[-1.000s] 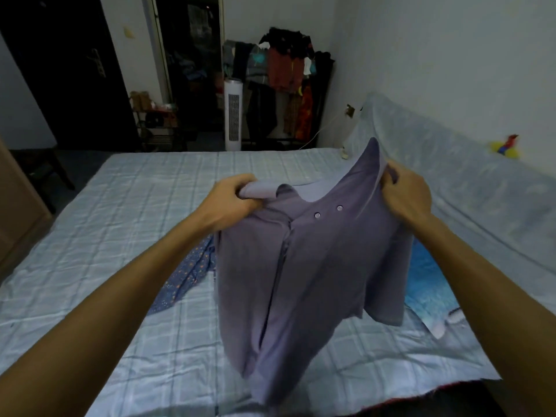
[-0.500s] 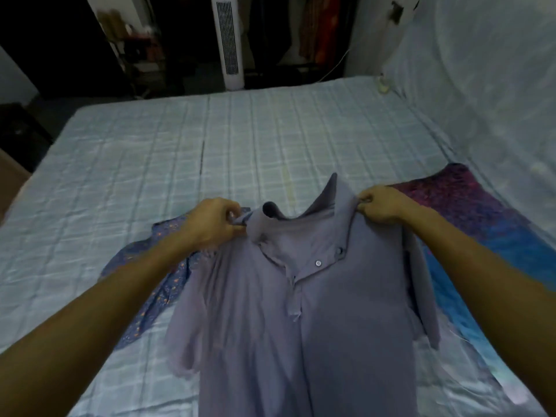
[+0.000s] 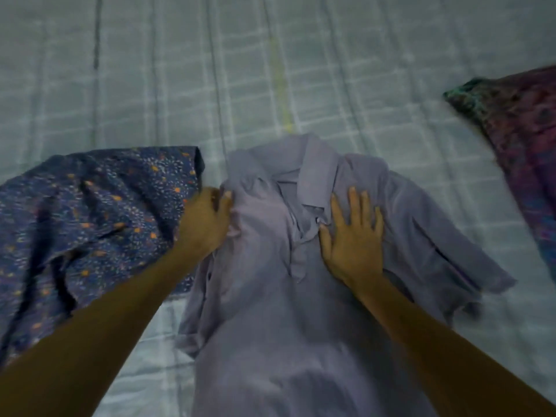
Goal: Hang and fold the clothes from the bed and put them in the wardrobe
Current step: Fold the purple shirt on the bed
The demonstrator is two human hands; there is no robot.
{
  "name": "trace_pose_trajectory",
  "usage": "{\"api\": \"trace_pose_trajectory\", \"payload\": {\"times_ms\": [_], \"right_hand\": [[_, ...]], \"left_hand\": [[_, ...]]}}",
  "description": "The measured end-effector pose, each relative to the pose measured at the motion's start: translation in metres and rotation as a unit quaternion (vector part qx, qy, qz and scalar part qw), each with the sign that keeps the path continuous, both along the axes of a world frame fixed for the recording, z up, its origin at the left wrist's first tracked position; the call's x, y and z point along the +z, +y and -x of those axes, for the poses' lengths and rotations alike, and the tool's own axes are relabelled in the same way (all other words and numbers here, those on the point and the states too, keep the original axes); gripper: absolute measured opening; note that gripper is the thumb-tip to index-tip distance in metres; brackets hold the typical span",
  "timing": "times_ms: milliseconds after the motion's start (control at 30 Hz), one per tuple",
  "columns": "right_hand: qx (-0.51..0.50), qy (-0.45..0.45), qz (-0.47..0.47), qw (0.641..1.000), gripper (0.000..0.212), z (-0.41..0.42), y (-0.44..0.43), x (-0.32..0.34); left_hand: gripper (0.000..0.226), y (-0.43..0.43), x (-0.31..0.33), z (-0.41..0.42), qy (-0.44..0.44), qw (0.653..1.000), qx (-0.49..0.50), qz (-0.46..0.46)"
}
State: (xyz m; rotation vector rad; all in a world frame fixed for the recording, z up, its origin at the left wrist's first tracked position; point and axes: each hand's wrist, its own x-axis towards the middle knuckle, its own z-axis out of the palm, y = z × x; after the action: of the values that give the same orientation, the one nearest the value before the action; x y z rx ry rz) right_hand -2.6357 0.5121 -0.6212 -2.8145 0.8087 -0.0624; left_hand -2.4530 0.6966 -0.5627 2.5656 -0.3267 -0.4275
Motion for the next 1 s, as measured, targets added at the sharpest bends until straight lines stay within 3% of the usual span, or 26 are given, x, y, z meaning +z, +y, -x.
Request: {"api": "trace_pose_trajectory", "payload": {"times_ms": [100,233,300,367,433,500,567,600,733,833,1000], "right_hand": [[-0.004,-0.013,0.017,1.000,0.060,-0.005,-0.001,-0.003],[-0.002,0.016,0.002,1.000,0.060,0.000,-0.002,0.000],[-0.011,0.023,-0.018,1.000,0.061,0.000,-0.002,0.008],[-0.026,0.003,-0.041,0.999,0.060,0.003,0.007,0.025],[-0.006,-0.041,-0.058,0.997,0.056,0.015,0.027,0.042],[0.050,-0.081,-0.093,0.991,0.052,0.035,0.055,0.056],[0.091,-0.075,-0.119,0.986,0.051,0.059,0.086,0.058],[0.108,-0.053,-0.122,0.985,0.052,0.070,0.101,0.057],[0.144,0.038,-0.123,0.981,0.052,0.105,0.146,0.052],[0.134,0.067,-0.115,0.982,0.053,0.121,0.161,0.052],[0.158,0.129,-0.092,0.975,0.068,0.143,0.182,0.044]], "left_hand": [[0.024,0.015,-0.011,-0.003,0.002,0.999,-0.016,0.028],[0.032,0.029,-0.002,0.006,0.172,0.985,-0.015,0.021],[0.026,0.032,0.005,0.019,0.201,0.979,-0.008,0.017],[0.022,0.038,0.013,0.029,0.251,0.963,0.070,0.071],[0.033,0.048,0.020,0.032,0.294,0.944,0.125,0.085],[0.053,0.068,0.026,0.040,0.259,0.965,0.048,-0.009],[0.047,0.090,0.025,0.056,0.185,0.967,-0.071,-0.161],[0.037,0.100,0.022,0.065,0.160,0.963,-0.091,-0.195],[0.019,0.117,0.020,0.081,0.102,0.979,-0.069,-0.161],[0.021,0.118,0.038,0.064,0.066,0.993,0.041,-0.094],[0.021,0.146,0.070,0.029,-0.076,0.983,0.059,-0.155]]}}
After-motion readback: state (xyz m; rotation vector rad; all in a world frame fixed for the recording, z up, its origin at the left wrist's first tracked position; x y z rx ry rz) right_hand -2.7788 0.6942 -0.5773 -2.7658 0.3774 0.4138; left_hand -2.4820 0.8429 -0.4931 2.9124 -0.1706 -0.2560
